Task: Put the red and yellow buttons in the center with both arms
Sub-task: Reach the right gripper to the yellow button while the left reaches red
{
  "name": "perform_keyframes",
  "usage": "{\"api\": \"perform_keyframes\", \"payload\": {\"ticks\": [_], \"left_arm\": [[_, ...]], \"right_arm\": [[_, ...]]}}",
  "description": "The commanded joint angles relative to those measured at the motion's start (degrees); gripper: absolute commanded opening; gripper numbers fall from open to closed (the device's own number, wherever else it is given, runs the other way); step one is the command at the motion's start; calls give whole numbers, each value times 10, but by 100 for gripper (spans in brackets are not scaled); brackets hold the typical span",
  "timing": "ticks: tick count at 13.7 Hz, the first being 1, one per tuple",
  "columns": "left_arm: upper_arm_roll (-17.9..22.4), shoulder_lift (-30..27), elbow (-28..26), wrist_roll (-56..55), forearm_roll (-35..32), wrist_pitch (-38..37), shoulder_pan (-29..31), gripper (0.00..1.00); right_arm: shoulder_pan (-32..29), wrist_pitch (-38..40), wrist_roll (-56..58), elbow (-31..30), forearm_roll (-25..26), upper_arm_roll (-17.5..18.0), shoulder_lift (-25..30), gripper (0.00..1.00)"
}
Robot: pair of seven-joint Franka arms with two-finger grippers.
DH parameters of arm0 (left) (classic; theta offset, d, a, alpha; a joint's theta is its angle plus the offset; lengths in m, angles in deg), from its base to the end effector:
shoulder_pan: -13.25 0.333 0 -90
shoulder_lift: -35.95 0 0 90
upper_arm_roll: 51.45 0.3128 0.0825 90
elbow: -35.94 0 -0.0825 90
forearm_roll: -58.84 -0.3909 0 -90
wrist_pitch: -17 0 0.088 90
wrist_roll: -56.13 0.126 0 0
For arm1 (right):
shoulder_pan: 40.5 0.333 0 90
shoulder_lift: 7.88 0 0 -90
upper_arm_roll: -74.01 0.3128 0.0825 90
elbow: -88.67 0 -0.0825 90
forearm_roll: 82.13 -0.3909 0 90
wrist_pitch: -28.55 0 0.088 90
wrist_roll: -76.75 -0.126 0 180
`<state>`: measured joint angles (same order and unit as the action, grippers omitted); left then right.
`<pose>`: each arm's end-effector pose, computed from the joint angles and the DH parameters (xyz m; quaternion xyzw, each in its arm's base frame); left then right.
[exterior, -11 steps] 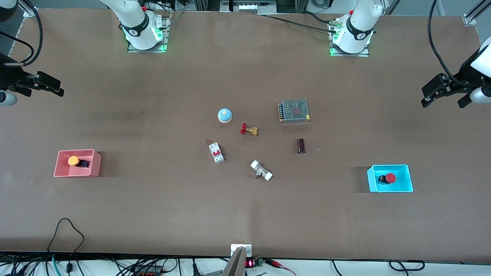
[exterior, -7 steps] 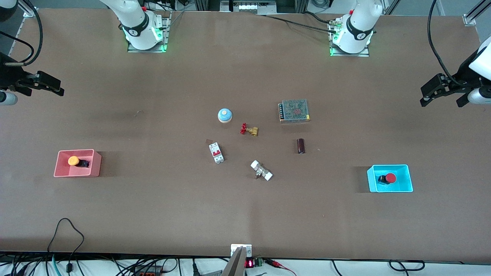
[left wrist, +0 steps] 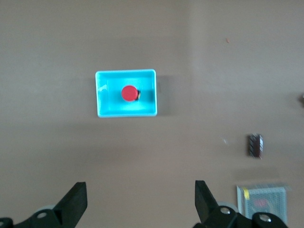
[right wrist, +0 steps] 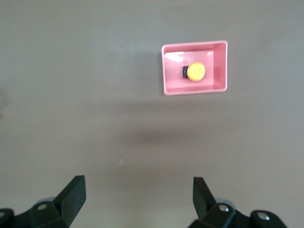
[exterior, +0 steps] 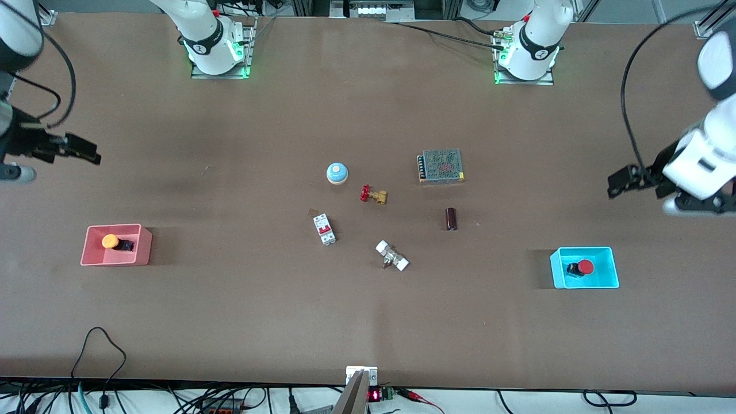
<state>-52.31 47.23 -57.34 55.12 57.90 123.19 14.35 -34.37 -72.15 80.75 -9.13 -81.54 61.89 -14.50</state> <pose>0.6327 0.0049 0.4818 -0.9998 -0.0089 -0.0143 0.0063 0.5935 -0.0588 0.4868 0.9992 -0.0159 -0.0326 0.0144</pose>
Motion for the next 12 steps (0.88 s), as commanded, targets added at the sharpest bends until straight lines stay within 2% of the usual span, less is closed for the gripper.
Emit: {"api": "perform_keyframes", "payload": {"ticks": [1,6,12], "left_arm": [[1,66,16,11,0,44,8,100],[2,174,20,11,2,142,27,100],[2,281,25,11,2,258,37,100]], "right_arm": [[-13,-79,7,11,6,3,-75,100],[-27,-185,46,16,0,3,-158,100],[-44,-202,92,53,-4,3,-230,100]]}}
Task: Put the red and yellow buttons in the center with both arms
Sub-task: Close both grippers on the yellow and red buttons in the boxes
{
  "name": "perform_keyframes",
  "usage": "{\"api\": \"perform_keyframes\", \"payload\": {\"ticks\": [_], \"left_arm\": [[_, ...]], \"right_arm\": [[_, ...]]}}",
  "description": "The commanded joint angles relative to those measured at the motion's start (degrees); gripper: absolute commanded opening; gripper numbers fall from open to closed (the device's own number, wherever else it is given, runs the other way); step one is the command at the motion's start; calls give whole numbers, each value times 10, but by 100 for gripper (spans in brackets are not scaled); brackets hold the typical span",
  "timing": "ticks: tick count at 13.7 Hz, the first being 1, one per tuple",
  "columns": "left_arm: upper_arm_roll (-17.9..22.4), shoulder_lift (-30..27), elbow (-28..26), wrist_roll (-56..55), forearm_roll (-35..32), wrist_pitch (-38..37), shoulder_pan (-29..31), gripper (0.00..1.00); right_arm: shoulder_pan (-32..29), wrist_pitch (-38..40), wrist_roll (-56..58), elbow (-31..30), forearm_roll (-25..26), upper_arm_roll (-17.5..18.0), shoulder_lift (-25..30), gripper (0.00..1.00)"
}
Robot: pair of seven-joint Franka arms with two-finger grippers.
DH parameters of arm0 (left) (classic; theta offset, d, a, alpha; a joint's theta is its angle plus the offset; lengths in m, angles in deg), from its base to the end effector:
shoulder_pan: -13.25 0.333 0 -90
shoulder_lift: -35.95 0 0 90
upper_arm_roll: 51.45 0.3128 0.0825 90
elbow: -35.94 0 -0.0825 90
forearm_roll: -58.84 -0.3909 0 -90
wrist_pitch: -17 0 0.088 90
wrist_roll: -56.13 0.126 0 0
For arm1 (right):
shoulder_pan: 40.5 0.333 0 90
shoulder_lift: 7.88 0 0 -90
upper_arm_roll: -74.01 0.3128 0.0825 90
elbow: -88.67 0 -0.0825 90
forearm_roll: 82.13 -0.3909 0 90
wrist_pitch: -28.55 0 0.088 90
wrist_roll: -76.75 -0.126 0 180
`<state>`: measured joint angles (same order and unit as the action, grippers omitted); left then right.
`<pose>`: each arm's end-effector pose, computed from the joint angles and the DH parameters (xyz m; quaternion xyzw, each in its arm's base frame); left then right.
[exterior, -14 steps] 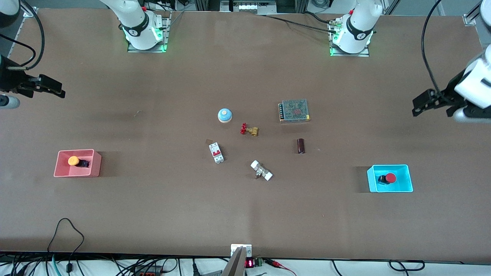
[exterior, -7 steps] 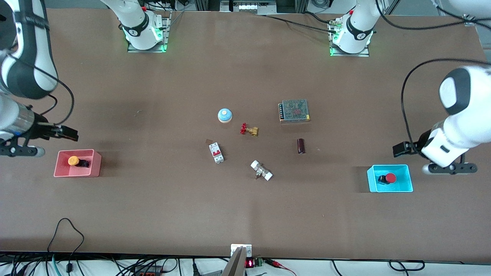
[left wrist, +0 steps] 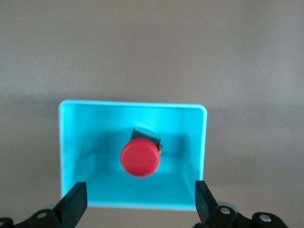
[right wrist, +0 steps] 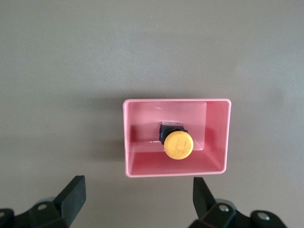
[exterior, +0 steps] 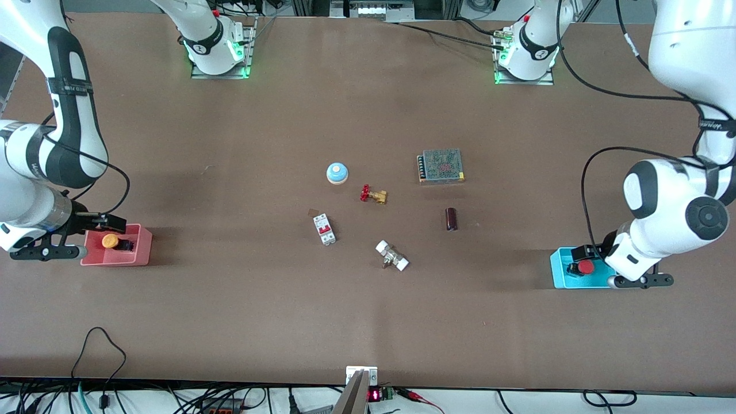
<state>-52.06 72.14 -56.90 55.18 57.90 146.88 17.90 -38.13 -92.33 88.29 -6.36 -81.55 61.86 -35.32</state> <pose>0.6949 0.0505 0.2300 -0.9992 -0.0394 -0.0074 0.0034 0.6684 -0.1021 0.3103 0.9981 0.0291 -0.0184 0.0504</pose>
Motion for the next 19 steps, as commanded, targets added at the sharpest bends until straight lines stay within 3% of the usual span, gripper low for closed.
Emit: {"api": "perform_keyframes", "payload": {"ticks": [1,3,4,7,10,12,15,19], "left_arm": [[-1,43,21,10,2,34,2,100],[0,54,21,10,2,53,2,100],[0,54,21,10,2,54,3,94],[1,48,21,9,2,54,3,71],[9,47,24,8,2,52,4,41],[10,44,29,6,1,49,4,27],[12,20,30,6,0,31,4,20],[6,-20,77,2,-12,-79,-10,19]], "right_arm": [[-6,-10,23,26,-3,4,-27,100],[-18,-35,57,27,-4,3,-42,100],[-25,-38,71,27,-5,4,-51,100],[-34,-44,102,26,-21,4,-67,100],[-35,-57,106,26,-24,5,-82,100],[-39,-58,106,27,-24,5,-89,100],[-44,-59,118,26,-25,6,-99,100],[-51,-65,127,27,-25,7,-107,100]]}}
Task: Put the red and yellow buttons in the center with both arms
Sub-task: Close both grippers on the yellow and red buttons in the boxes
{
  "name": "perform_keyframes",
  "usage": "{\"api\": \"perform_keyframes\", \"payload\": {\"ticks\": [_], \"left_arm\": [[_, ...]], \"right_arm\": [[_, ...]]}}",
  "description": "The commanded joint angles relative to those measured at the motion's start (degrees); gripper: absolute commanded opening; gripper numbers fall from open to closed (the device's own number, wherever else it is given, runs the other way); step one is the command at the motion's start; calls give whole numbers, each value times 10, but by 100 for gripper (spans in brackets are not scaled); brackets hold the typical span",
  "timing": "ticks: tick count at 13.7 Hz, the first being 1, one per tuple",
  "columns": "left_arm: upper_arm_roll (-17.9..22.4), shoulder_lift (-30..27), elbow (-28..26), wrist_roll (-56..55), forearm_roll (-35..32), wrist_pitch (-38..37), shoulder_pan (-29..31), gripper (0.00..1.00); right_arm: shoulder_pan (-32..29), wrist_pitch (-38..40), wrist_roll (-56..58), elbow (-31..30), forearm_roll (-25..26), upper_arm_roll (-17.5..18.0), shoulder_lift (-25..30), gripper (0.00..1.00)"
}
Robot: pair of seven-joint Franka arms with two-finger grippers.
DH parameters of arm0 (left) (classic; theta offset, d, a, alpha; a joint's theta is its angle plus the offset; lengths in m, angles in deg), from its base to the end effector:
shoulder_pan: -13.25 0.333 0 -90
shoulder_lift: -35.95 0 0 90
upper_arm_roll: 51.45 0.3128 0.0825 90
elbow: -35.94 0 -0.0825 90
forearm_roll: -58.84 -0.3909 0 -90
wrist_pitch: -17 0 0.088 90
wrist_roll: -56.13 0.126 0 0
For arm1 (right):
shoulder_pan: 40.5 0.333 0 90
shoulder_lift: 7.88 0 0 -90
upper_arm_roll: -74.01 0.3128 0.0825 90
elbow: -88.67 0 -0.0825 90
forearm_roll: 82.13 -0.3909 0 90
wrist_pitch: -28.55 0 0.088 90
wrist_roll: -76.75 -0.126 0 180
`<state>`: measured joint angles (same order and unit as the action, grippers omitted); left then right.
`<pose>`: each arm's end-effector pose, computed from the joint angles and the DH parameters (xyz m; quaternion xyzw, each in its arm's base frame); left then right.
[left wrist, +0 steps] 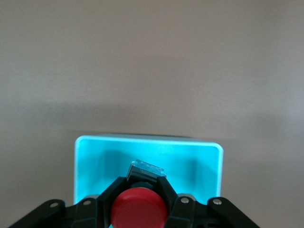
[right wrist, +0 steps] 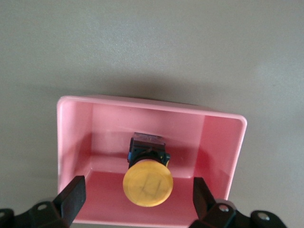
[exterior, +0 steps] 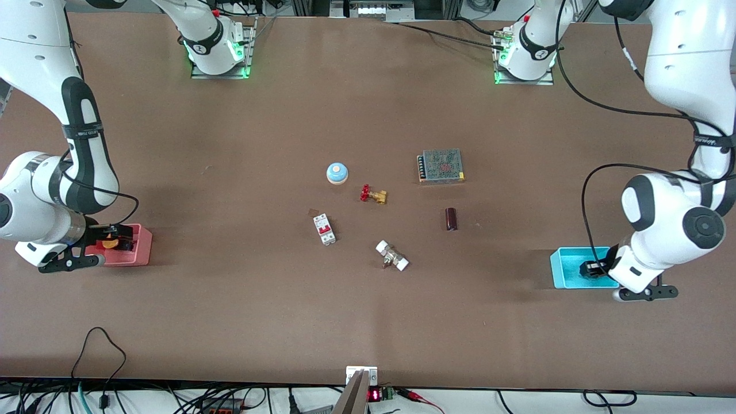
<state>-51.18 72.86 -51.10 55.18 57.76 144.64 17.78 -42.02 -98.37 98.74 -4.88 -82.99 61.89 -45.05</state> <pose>0.7175 0.0606 0.2636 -0.9985 -0.0441 -0.0319 0.0101 0.6697 -0.1474 0.2166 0.9941 0.0872 -0.0427 0.0474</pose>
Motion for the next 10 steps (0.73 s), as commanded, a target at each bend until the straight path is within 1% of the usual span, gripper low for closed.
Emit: {"api": "perform_keyframes", "payload": {"ticks": [1,3,4,7,10], "left_arm": [[-4,-35,26,-2,-11,-76,-19,19],[-5,-44,26,-49,-10,-88,-48,19],[-5,-43,25,-73,-10,-95,-65,19],[-5,-33,22,-161,-8,-94,-116,19],[-5,-14,24,-215,-6,-86,-152,20]], "right_arm": [[-14,-9,32,12,-18,7,-12,100],[-17,-11,63,12,-55,6,-21,100],[-19,-12,70,12,-65,6,-27,100],[-19,-28,72,18,-71,6,-36,100],[-20,-29,72,18,-71,6,-38,100]]}}
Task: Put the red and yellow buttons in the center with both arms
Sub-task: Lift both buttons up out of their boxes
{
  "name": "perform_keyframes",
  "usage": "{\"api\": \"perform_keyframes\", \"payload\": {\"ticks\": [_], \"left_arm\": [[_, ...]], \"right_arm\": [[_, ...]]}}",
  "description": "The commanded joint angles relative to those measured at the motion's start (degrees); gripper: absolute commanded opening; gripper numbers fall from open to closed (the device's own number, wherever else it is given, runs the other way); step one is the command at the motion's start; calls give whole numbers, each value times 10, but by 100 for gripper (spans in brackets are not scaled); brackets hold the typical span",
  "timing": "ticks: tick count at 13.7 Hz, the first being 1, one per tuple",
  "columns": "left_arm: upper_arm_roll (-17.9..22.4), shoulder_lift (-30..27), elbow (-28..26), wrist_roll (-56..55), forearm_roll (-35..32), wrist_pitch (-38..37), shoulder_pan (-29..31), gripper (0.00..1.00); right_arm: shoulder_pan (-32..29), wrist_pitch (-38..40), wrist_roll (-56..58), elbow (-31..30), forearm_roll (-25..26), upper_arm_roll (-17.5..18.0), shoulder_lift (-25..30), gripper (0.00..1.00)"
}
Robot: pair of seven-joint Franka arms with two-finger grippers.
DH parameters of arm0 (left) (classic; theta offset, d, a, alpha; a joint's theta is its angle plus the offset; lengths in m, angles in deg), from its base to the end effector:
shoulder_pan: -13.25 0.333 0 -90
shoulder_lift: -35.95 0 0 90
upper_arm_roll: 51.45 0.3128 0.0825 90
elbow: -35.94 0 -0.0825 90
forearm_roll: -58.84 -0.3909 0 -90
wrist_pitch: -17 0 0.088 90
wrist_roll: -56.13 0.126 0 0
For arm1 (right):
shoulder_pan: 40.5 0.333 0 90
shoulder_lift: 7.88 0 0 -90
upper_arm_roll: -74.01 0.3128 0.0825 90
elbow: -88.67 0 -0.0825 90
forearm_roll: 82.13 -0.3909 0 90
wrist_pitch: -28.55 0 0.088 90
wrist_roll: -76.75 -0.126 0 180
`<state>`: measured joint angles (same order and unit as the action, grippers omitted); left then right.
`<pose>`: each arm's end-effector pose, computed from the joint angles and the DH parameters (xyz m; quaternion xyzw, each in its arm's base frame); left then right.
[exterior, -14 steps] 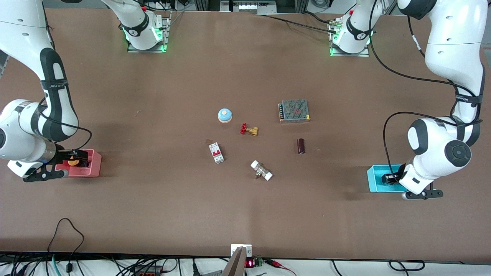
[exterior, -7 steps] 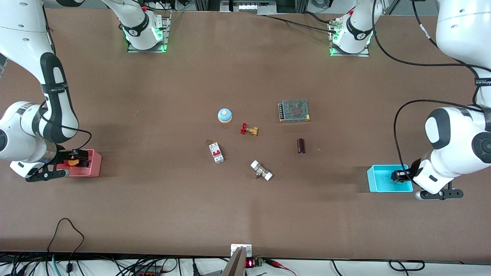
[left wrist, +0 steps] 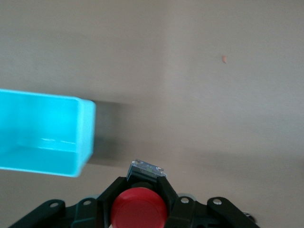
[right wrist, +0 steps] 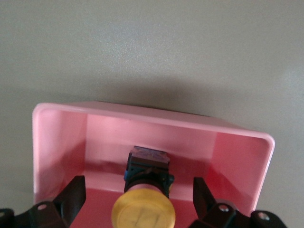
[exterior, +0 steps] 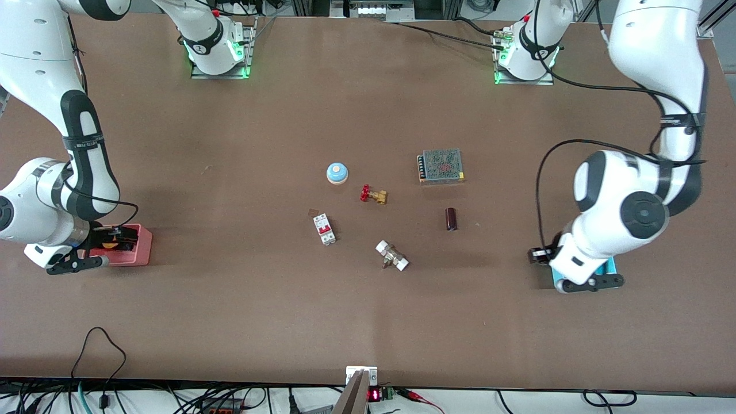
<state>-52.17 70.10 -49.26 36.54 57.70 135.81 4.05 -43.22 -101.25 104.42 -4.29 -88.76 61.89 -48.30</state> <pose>0.7017 -0.1200 0.2991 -0.9967 -0.0805 0.0032 0.0062 0.6700 -0.1582 0.1864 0.9947 0.0967 -0.0300 0.0155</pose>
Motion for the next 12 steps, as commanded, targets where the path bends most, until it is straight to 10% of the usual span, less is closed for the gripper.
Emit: {"api": "perform_keyframes", "payload": {"ticks": [1,4,9,12], "left_arm": [[5,23,6,-39,-4,13,-25,20],[5,46,6,-73,-4,40,-43,20],[5,72,0,-91,-2,67,-54,20],[4,84,0,-94,-2,68,-57,26]], "right_arm": [[-9,0,15,12,-13,6,-6,100],[-12,1,16,12,-14,6,-6,70],[-15,2,17,12,-12,6,-5,65],[-13,5,20,15,-12,6,-4,45]]}}
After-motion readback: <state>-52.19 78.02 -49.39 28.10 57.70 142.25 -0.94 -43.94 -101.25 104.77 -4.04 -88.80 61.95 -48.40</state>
